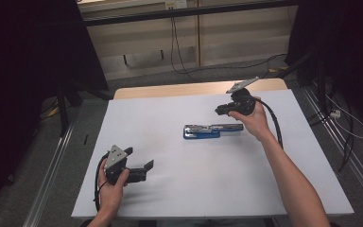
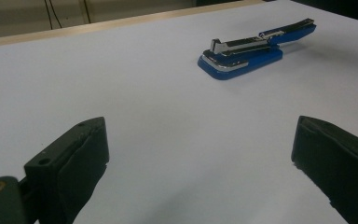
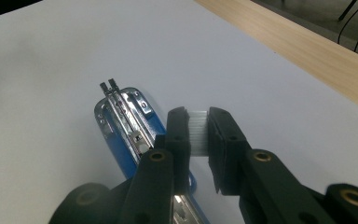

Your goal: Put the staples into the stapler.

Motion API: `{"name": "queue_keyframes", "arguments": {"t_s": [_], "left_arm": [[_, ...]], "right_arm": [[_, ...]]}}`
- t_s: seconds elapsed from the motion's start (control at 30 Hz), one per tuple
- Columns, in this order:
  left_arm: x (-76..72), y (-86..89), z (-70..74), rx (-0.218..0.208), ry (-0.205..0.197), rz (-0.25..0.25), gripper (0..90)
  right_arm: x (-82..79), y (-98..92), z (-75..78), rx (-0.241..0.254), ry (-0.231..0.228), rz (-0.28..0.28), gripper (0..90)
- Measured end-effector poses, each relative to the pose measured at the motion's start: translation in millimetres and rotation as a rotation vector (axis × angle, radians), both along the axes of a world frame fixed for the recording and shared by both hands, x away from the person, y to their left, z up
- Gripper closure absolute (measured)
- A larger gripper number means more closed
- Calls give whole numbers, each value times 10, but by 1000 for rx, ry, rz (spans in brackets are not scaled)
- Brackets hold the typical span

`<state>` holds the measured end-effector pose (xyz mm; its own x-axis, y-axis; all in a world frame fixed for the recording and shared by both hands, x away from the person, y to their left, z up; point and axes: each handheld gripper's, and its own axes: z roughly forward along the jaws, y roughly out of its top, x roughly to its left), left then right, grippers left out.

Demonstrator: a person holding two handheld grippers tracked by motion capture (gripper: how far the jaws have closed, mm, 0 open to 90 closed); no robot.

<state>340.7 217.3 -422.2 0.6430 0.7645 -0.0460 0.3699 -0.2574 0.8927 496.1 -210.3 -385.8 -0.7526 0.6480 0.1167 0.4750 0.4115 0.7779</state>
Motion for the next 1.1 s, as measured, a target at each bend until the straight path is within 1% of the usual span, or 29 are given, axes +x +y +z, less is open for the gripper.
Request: {"name": "queue_keyframes", "arguments": {"t_s": [0.1, 0.13, 0.2, 0.27, 0.33, 0.53, 0.57, 0.63, 0.73, 0.77, 0.93, 1.03, 1.1], "left_arm": [[12, -7, -2, 3, 4, -1, 41], [15, -5, -7, 3, 8, 1, 42], [19, 7, -8, 0, 13, 4, 42], [19, 17, -3, -13, 6, 12, 42], [17, 30, 3, -11, 10, 17, 42], [6, 49, 0, -15, 11, 16, 41], [4, 53, 0, -10, 10, 17, 42], [3, 57, 3, -29, 11, 14, 42], [-10, 63, 11, -34, 10, 6, 42], [-13, 65, 14, -32, 11, 3, 42], [-21, 65, 18, -35, 7, -5, 42], [-23, 70, 12, -23, 7, -9, 42], [-27, 69, 10, -27, 5, -9, 42]], "right_arm": [[-15, 37, 14, 9, -5, 14, 792], [-23, 53, 18, 5, -7, 18, 792], [-38, 84, 22, 11, -5, 32, 792], [-57, 120, 26, 22, -8, 53, 792], [-70, 159, 32, 16, -16, 65, 792], [-98, 250, 6, 10, -19, 101, 792], [-105, 262, -1, 8, -20, 106, 792], [-128, 286, -11, 4, -19, 114, 792], [-158, 317, -19, -5, -20, 128, 792], [-167, 331, -18, -8, -14, 131, 792], [-165, 403, -10, -21, -26, 150, 792], [-149, 466, -20, -26, -32, 166, 792], [-136, 509, -29, -33, -38, 176, 792]]}}
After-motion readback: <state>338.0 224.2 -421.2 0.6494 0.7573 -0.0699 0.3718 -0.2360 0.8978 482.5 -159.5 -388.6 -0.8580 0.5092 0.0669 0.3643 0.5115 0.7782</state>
